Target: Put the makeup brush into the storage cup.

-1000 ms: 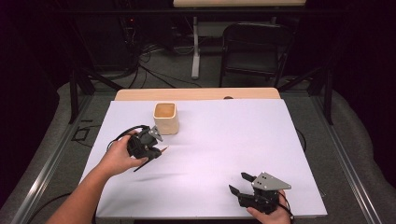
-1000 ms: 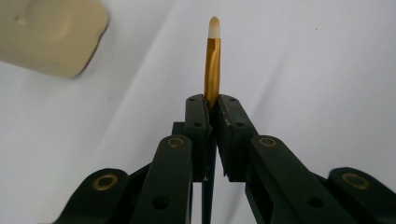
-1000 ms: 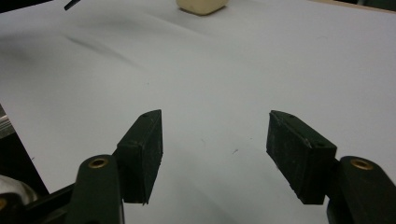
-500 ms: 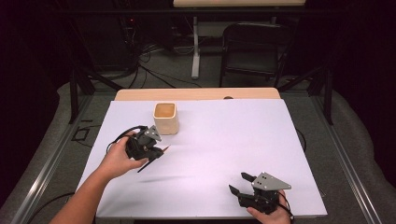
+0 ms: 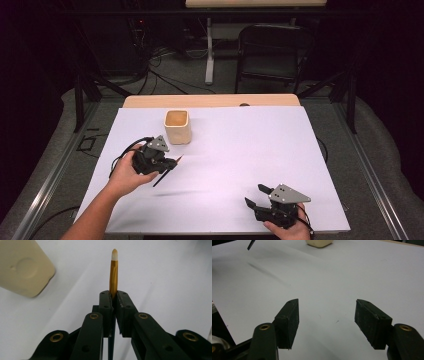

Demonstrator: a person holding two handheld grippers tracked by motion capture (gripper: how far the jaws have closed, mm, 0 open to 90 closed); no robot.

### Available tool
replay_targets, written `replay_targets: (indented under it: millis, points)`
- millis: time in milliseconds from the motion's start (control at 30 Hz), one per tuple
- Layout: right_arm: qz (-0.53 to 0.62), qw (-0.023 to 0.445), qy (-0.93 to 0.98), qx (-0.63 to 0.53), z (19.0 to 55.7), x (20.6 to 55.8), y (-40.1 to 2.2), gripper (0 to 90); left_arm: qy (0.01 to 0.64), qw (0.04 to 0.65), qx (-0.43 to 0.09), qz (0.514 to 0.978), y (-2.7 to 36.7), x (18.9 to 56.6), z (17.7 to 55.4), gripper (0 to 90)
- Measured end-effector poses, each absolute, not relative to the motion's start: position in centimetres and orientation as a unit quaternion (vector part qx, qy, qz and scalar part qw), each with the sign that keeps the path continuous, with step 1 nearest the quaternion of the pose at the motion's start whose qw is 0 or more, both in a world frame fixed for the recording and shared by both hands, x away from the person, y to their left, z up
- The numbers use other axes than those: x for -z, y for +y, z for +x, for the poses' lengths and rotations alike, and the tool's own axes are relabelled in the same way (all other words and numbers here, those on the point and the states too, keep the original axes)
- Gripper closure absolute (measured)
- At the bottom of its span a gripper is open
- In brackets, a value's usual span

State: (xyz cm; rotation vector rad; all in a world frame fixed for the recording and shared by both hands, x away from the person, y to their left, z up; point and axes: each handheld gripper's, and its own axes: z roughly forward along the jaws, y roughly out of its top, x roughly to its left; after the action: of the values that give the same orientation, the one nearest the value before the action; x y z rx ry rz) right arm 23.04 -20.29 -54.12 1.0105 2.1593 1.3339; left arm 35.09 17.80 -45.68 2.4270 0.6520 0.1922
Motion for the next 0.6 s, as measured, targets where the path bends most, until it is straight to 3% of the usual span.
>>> replay_targets:
  millis: [600]
  points:
    - [0.379, 0.211, 0.764, -0.477, 23.3, 54.1, -20.4, 35.9, 0.255, 0.395, -0.071, 0.880, 18.7, 45.0, 33.9, 83.2]
